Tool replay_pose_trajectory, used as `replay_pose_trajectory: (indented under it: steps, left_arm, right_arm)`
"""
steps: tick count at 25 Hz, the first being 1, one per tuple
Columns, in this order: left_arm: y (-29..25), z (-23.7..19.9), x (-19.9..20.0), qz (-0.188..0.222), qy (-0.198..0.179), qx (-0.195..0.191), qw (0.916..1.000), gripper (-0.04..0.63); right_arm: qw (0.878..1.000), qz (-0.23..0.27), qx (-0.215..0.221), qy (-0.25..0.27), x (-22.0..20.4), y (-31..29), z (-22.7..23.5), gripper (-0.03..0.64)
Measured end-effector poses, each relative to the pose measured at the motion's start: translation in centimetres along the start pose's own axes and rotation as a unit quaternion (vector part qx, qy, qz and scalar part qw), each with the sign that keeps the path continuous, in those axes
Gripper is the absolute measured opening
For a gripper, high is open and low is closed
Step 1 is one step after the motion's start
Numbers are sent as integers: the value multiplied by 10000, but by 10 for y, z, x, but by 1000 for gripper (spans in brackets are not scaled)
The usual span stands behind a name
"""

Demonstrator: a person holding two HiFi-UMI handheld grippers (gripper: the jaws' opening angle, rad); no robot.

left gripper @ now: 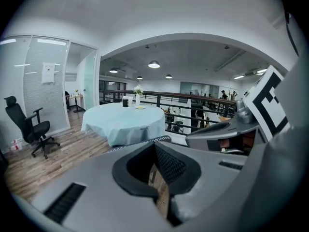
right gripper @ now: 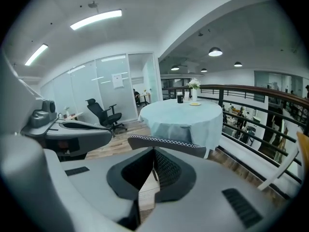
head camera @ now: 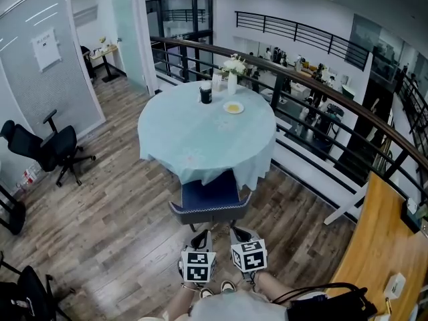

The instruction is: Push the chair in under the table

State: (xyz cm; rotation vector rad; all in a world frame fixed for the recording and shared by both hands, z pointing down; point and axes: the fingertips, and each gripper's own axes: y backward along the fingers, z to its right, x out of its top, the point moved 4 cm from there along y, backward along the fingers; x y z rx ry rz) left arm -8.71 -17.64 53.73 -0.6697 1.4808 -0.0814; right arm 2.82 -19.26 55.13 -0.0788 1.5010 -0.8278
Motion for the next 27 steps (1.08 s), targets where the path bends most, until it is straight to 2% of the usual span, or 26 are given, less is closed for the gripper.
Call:
replay_pose_trajectory:
  steps: [12, 27]
  left_arm:
    - [-7, 6, 4, -38, 133, -70, 9999, 3]
    - [-16, 15, 11, -19, 113, -114, 9999, 3]
  right_arm:
    - [10000, -49, 38, 77, -2, 4, 7, 15]
    - [9999, -135, 60, 83, -2, 1, 14, 15]
